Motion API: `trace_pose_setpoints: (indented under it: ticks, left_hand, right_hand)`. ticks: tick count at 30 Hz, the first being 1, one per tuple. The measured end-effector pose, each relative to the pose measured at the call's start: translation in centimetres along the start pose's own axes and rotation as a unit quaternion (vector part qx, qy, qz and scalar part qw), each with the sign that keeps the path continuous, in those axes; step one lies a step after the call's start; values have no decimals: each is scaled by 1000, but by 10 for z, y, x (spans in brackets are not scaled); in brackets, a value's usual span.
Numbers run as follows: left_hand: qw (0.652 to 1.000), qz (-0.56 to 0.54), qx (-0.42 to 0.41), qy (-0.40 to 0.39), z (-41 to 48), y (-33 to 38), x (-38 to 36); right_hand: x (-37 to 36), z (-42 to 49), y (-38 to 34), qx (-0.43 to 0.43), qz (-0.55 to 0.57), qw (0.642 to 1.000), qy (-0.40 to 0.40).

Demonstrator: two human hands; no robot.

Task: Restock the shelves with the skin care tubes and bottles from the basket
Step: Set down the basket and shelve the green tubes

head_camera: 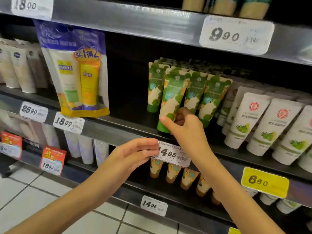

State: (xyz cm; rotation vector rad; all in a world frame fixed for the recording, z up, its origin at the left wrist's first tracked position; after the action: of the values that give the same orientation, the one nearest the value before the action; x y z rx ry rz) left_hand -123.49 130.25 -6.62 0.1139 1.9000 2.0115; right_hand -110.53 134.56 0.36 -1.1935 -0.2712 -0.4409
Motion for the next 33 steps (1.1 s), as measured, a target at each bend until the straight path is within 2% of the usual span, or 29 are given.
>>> trace_pose_setpoints:
  ticks: [10, 15, 19, 25, 28, 33]
  left_hand:
    - [991, 105, 73, -38, 12, 18, 4]
    - [984, 148, 93, -38, 13, 34, 11]
    - [982, 174, 71, 6, 19, 57, 21]
    - [976, 158, 121, 90, 45, 66, 55]
    - [976, 143, 129, 99, 58, 64, 54]
    - [954, 225, 56, 191, 80, 64, 53]
  right_hand:
    - [-29, 55, 20, -28, -102, 994, -33]
    - [-37, 58, 22, -26, -85, 996, -30]
    - [-38, 54, 19, -25, -45, 998, -20]
    - [-37, 52, 17, -52, -52, 997, -28]
    - [-34, 50, 22, -74, -37, 996, -19]
    - [-40, 46, 21, -66, -46, 997, -11]
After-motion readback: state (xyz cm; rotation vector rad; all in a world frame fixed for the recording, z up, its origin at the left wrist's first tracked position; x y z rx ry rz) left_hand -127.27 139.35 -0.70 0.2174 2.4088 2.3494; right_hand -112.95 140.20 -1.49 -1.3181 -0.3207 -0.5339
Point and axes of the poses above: each hand's wrist, its own z-axis towards the middle knuckle, its own x-axis out of the back of the hand, y = z × x, the point moved 10 cm from there along z, towards the middle knuckle
